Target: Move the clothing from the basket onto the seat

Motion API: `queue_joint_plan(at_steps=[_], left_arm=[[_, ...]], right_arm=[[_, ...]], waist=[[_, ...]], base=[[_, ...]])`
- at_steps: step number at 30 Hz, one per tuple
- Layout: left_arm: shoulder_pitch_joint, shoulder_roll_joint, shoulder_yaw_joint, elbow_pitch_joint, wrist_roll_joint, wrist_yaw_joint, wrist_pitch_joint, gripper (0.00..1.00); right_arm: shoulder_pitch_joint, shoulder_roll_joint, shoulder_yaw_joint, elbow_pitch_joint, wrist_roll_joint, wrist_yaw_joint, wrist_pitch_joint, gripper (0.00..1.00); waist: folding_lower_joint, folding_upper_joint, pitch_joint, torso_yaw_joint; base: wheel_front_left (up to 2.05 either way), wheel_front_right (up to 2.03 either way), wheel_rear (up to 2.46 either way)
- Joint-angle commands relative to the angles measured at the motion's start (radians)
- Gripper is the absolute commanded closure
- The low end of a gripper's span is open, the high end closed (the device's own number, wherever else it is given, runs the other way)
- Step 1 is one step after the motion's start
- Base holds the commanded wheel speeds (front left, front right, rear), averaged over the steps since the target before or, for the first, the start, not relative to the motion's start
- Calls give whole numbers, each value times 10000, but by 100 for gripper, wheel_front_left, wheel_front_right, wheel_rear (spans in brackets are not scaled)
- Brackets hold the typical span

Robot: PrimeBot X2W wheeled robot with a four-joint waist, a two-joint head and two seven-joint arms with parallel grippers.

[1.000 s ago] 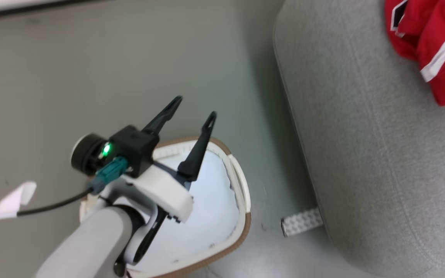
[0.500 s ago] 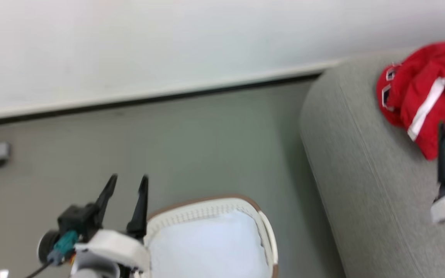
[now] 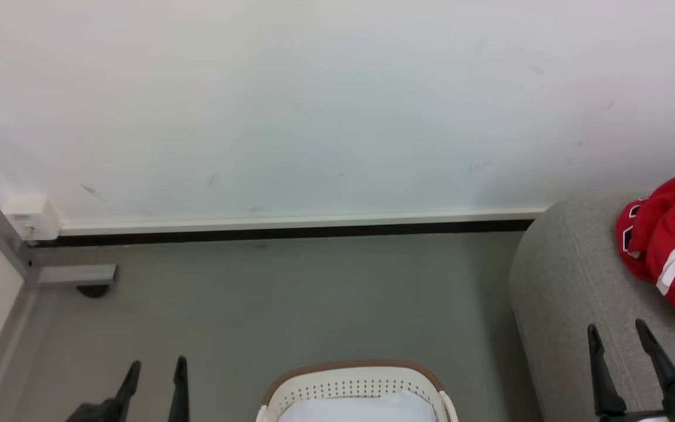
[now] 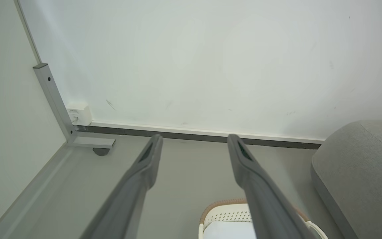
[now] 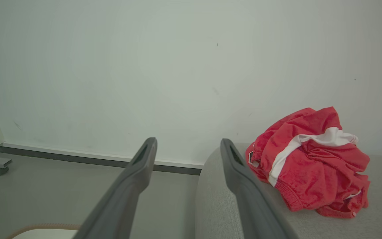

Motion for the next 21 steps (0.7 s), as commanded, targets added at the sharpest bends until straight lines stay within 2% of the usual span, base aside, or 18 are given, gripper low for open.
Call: queue_joint_plan(at_steps=[1,9,21], left_arm=[[174,-26,87,8,197,-52,-14,0],[1210,-568,810,176,865,-634,-16,0],[1579,-1428,1664,123,1880,-1390,-13,0]], right_arm=[[180,9,-36,-16,-13,-26,-61,0],[1005,368,128,134,93,-26,-50,0],[1256,395,277,572,262,-26,-49,0]], waist=[[4,0,-199,140],[4,0,-662,75],[4,0,-854,-5]], base=[[0,0,0],[0,0,0],[0,0,0]])
